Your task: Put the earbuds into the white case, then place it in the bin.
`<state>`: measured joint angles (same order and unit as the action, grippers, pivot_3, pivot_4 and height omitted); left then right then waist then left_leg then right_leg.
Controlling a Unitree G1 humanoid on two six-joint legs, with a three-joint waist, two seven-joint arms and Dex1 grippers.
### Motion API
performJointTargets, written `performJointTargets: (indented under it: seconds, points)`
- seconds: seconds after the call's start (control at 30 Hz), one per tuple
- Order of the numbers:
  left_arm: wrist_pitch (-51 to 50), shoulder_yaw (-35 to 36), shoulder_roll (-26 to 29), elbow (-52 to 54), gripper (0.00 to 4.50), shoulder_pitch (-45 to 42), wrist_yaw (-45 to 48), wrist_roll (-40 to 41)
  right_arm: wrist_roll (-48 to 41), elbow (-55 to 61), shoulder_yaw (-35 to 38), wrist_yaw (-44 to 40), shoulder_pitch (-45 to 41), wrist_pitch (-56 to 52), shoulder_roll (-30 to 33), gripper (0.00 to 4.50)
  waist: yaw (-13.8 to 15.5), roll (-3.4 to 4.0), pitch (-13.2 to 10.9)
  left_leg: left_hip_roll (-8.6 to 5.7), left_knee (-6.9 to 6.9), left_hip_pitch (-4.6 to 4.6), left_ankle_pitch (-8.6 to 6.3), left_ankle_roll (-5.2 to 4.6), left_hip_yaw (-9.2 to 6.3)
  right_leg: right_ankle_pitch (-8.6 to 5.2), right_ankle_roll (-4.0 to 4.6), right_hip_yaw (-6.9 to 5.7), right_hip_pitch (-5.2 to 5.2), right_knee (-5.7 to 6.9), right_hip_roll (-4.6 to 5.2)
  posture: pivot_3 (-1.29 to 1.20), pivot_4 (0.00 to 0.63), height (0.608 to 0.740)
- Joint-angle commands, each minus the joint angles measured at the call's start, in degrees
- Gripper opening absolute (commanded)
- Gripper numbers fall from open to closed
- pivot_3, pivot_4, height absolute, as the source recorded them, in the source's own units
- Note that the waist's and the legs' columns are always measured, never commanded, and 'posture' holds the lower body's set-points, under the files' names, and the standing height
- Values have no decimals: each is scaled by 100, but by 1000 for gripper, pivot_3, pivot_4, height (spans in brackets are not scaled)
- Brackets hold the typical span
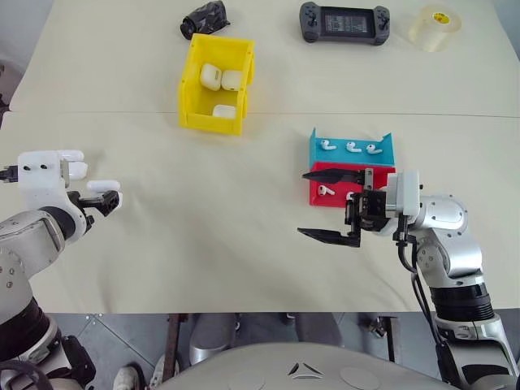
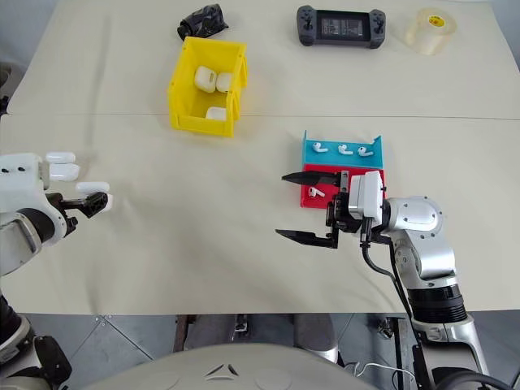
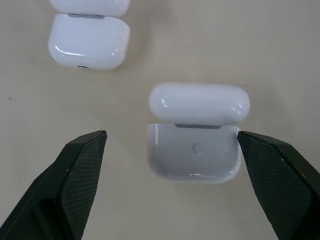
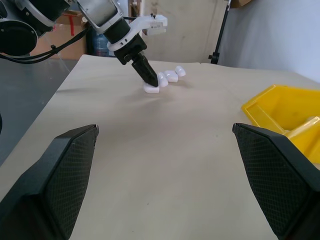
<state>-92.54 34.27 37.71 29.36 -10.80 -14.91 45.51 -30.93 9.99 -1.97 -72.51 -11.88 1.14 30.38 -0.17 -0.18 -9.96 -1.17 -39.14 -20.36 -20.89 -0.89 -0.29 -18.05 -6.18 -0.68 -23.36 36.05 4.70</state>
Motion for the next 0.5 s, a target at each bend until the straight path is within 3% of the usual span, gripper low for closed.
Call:
performJointTargets:
  seconds: [0.03, 0.5]
  points:
    - [4, -43, 48, -250, 4457, -153, -260, 262, -81, 255, 19, 104, 41, 39, -81, 4500, 1, 0, 0, 0, 0, 0, 0, 0, 0, 0, 0, 0, 0, 1, 0, 0, 150, 740]
    - [4, -23, -24, -549, 4457, -245, -880, 694, 25, 175, -32, 269, -19, 134, -207, 4500, 8, 0, 0, -3, 0, 0, 3, 3, -4, 0, 0, -3, 0, 4, 2, 0, 150, 740]
